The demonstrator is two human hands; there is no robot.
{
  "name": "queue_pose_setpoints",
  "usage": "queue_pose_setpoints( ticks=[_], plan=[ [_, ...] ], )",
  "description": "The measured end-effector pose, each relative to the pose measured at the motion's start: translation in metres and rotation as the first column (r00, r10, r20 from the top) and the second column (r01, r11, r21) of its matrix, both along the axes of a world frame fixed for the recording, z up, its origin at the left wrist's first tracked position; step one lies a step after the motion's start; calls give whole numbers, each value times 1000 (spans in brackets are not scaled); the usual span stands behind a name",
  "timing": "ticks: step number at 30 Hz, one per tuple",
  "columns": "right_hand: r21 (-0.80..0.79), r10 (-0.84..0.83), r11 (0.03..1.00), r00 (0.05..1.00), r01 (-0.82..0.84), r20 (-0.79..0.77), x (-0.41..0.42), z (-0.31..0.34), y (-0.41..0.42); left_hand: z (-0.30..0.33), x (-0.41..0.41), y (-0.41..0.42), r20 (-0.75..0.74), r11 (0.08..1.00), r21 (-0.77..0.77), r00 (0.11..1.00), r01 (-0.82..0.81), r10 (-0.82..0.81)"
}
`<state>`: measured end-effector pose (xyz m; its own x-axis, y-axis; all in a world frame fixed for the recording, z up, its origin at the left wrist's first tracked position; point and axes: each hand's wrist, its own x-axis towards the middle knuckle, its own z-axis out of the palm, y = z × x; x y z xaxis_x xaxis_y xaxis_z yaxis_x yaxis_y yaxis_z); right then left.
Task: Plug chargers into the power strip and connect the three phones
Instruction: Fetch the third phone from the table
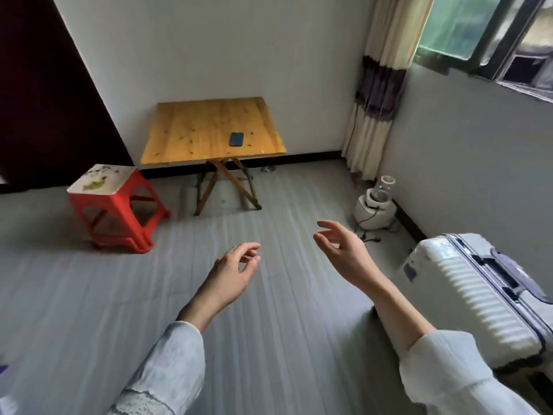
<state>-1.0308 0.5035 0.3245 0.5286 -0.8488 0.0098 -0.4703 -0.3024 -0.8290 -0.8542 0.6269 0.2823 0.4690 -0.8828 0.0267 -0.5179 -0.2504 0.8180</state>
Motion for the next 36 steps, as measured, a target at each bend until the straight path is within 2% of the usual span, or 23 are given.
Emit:
queue_pose_setpoints(
  ticks=[8, 18, 29, 36],
  plan=[
    [4, 114, 993, 993, -114, -13, 164, -7, -121, -20, 166, -97, -3, 993, 32, 994, -110, 110],
    [75, 79, 994, 996, -75, -41, 380, -31, -269, -50, 407, -239, -12, 993, 65, 995, -99, 100],
    [208, 32, 978, 990, -3, -139, 536, -89, -433, -108, 558, -403, 15, 972, 236, 1000, -17, 14],
    [284, 87, 959, 963, -11, -256, 644, -156, -556, -164, 650, -507, 52, 915, 394, 996, -87, 73]
  ],
)
